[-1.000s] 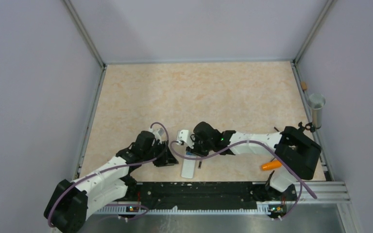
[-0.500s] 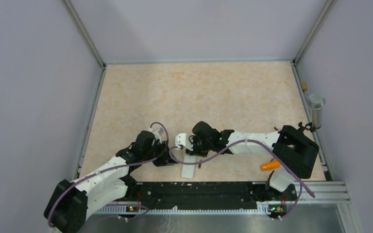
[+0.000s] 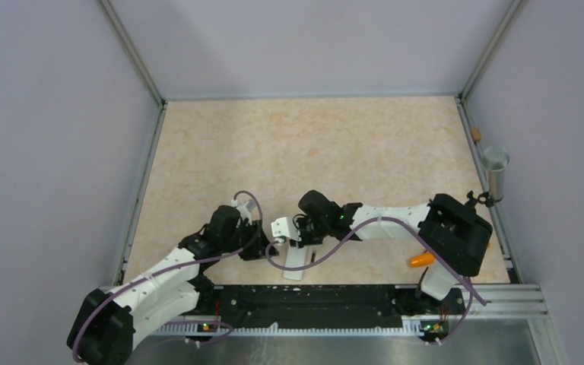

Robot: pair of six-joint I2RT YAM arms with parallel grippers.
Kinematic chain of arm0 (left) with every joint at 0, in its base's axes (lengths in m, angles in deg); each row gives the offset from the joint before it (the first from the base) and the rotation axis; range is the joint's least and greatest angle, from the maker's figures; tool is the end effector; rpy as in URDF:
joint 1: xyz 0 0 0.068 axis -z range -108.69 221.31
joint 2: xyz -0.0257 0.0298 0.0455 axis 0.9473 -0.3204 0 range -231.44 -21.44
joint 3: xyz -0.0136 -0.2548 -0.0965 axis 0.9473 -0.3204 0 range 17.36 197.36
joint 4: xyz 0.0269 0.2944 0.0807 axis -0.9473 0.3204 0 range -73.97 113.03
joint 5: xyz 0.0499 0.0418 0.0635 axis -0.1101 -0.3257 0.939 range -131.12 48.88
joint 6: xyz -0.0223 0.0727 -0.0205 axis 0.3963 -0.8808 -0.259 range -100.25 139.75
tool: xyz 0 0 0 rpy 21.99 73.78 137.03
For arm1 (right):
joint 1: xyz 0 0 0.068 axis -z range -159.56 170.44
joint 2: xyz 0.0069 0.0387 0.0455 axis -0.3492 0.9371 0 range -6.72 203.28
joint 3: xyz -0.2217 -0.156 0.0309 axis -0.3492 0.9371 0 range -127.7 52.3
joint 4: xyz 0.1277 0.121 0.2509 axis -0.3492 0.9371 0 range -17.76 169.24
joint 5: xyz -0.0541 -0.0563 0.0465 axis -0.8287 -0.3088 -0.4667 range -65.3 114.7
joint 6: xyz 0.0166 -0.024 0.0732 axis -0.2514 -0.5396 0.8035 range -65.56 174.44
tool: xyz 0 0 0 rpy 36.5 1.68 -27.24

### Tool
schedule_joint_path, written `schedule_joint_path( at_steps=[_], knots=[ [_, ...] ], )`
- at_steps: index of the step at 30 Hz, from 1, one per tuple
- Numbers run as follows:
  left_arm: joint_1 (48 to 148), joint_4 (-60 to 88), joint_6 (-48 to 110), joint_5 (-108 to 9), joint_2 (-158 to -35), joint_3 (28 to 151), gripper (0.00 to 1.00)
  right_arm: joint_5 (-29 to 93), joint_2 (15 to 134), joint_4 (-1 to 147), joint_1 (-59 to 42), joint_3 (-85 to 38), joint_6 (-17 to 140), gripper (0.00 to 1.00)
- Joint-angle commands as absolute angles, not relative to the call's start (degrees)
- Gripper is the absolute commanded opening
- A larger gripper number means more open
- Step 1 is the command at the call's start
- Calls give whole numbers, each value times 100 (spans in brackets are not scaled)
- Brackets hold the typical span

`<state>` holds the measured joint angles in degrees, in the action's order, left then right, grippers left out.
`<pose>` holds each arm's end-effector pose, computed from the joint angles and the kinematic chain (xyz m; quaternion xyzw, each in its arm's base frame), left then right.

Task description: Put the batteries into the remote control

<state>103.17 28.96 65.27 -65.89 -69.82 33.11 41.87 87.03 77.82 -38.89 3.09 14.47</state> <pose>0.1704 -0.1391 0.1071 -0.0270 0.9074 -0.3859 0.1642 0.1750 0.3341 0.1082 -0.7414 0.5630 0.1950 0.3088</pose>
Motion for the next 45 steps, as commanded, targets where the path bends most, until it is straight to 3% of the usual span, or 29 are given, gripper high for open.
schedule_joint_path(
  at_steps=[1, 21, 26, 31, 45],
  knots=[
    [10307, 2895, 6406, -6573, -6906, 3347, 35, 4422, 8959, 8031, -3837, 71, 1022, 26],
    [10283, 2748, 6326, -6643, -7089, 3327, 36, 4767, 9736, 9357, -3801, -364, 1561, 20],
    [10281, 2637, 6343, -6675, -7205, 3319, 36, 4683, 9662, 9149, -3818, -224, 1712, 14],
    [10274, 2553, 6357, -6704, -7282, 3301, 36, 4478, 9668, 8832, -3918, -46, 1948, 0],
    [10250, 2579, 6308, -6718, -7320, 3362, 35, 3697, 8584, 8398, -4014, 27, 2345, 0]
  ],
)
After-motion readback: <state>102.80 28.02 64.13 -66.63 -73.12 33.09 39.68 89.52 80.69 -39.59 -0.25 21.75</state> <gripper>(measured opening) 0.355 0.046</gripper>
